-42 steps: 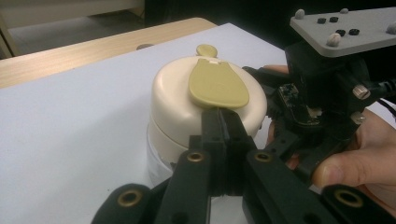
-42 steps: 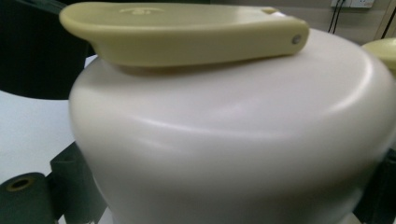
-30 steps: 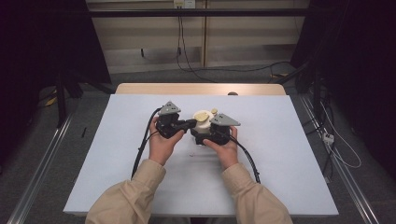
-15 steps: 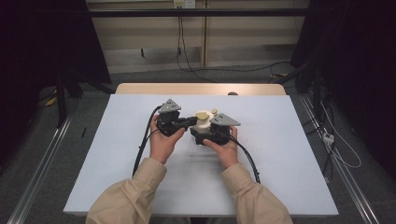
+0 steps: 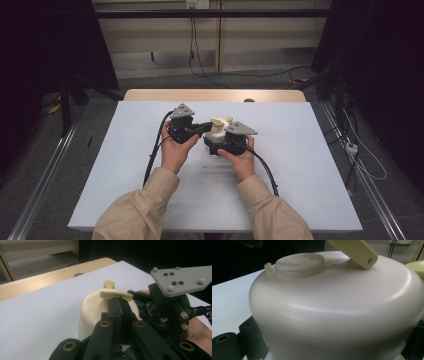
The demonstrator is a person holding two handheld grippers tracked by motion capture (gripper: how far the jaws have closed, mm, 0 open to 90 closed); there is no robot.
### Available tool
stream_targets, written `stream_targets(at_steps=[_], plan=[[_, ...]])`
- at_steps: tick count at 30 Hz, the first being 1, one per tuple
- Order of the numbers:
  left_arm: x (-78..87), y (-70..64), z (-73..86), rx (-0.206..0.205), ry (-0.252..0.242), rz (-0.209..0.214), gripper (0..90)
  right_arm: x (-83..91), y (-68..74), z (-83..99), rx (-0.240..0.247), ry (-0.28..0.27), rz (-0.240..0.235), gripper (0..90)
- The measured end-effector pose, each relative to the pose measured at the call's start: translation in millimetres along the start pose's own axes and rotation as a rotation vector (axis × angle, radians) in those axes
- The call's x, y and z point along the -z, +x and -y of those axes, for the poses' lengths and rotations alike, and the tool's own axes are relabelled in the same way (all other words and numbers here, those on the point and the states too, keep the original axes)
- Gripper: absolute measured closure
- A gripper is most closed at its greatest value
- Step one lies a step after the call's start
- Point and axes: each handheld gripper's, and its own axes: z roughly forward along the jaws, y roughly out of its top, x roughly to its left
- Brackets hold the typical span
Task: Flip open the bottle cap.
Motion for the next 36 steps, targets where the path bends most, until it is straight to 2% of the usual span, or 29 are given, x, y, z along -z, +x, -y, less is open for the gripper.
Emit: stream_targets(at_steps=[36], plan=[[-8.7, 0.1, -6.6, 0.004, -0.003, -0.010, 90.0, 0.1, -0.3, 0.0, 0.000, 0.001, -0.003, 6.5]])
